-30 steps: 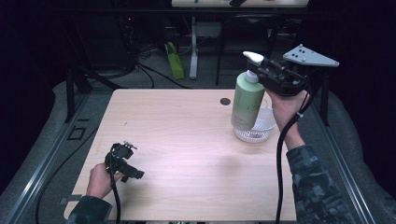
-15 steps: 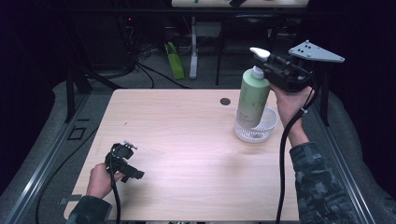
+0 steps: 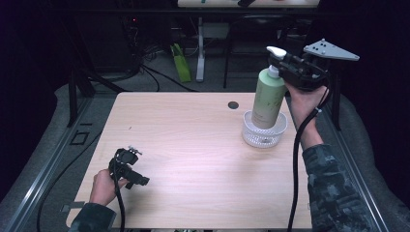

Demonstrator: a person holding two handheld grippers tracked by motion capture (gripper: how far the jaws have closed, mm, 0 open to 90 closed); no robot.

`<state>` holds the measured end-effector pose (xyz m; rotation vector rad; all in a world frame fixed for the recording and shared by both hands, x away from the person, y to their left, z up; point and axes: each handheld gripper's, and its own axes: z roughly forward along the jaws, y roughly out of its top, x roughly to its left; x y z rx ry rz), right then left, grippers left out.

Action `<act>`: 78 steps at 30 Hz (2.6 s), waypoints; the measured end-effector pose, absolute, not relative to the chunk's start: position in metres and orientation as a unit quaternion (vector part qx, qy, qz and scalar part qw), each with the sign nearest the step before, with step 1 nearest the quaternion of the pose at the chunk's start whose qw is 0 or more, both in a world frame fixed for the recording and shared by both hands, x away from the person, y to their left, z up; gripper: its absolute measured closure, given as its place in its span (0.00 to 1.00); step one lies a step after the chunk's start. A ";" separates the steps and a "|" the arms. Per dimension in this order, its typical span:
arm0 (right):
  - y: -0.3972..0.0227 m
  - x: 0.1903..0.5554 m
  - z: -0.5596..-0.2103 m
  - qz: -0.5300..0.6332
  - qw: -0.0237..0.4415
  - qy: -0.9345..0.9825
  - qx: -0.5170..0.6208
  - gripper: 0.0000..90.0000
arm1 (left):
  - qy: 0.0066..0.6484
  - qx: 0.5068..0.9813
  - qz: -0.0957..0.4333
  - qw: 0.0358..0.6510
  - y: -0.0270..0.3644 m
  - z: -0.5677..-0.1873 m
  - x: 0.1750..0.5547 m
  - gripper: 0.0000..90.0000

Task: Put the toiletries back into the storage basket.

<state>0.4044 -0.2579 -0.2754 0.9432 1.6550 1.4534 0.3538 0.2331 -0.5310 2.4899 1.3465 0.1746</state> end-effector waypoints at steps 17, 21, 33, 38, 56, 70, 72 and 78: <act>-0.269 0.425 -0.292 0.544 0.370 0.640 0.398 0.76 | 0.465 0.871 0.061 0.149 0.231 -0.531 0.354 0.03; -0.271 0.428 -0.292 0.542 0.374 0.638 0.399 0.76 | 0.464 0.871 0.065 0.150 0.231 -0.531 0.353 0.03; -0.270 0.437 -0.298 0.532 0.372 0.638 0.413 0.76 | 0.462 0.872 0.065 0.147 0.230 -0.531 0.353 0.03; -0.268 0.439 -0.300 0.528 0.372 0.639 0.418 0.76 | 0.462 0.873 0.066 0.145 0.229 -0.531 0.352 0.04; -0.263 0.445 -0.313 0.522 0.372 0.641 0.422 0.75 | 0.458 0.874 0.069 0.145 0.228 -0.531 0.352 0.05; -0.270 0.449 -0.334 0.513 0.364 0.643 0.436 0.75 | 0.456 0.876 0.069 0.141 0.225 -0.532 0.352 0.05; -0.270 0.450 -0.335 0.515 0.360 0.641 0.441 0.75 | 0.455 0.876 0.069 0.142 0.225 -0.531 0.352 0.05; -0.266 0.450 -0.335 0.515 0.359 0.644 0.436 0.75 | 0.454 0.877 0.068 0.141 0.226 -0.531 0.352 0.05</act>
